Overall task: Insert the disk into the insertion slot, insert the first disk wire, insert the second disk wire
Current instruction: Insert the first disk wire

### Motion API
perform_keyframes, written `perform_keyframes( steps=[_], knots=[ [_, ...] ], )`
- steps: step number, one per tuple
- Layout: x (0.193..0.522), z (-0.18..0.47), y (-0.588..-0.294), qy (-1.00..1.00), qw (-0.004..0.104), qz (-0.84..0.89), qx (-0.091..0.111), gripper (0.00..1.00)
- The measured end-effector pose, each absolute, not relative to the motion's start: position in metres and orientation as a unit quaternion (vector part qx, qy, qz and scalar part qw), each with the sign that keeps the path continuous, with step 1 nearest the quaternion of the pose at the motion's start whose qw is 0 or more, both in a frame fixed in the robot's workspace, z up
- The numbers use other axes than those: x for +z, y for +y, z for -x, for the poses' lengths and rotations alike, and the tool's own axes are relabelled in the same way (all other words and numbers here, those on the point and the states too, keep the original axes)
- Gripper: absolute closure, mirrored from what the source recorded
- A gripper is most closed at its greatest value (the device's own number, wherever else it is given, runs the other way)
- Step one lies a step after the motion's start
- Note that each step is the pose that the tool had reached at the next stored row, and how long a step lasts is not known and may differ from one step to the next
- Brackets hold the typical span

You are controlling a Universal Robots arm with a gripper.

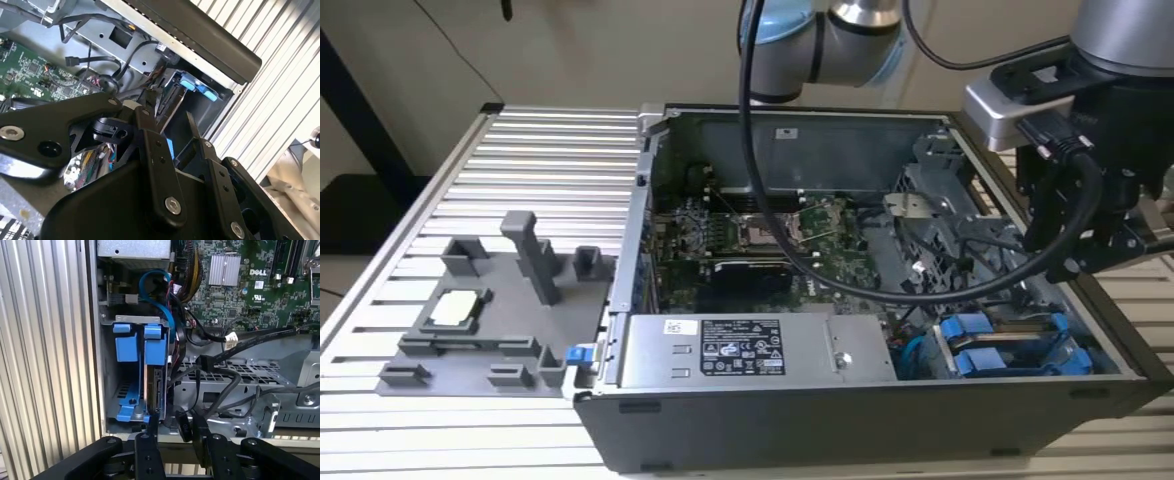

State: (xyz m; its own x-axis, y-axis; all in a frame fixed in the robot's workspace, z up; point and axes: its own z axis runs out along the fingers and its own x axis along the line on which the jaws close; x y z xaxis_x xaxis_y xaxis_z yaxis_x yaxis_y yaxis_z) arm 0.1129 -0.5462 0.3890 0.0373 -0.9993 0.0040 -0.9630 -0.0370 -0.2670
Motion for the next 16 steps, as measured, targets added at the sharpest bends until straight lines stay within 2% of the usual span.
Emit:
perform_keyframes(
  steps=[5,12,14,16],
  knots=[
    [0.3857,-0.1122,-0.5454,0.684,0.100,0.716,-0.099,0.59],
    [0.3850,-0.1120,-0.5453,0.683,0.101,0.717,-0.099,0.59],
    [0.3850,-0.1120,-0.5453,0.683,0.101,0.717,-0.099,0.62],
    [0.3850,-0.1120,-0.5453,0.683,0.101,0.717,-0.099,0.74]
  ],
)
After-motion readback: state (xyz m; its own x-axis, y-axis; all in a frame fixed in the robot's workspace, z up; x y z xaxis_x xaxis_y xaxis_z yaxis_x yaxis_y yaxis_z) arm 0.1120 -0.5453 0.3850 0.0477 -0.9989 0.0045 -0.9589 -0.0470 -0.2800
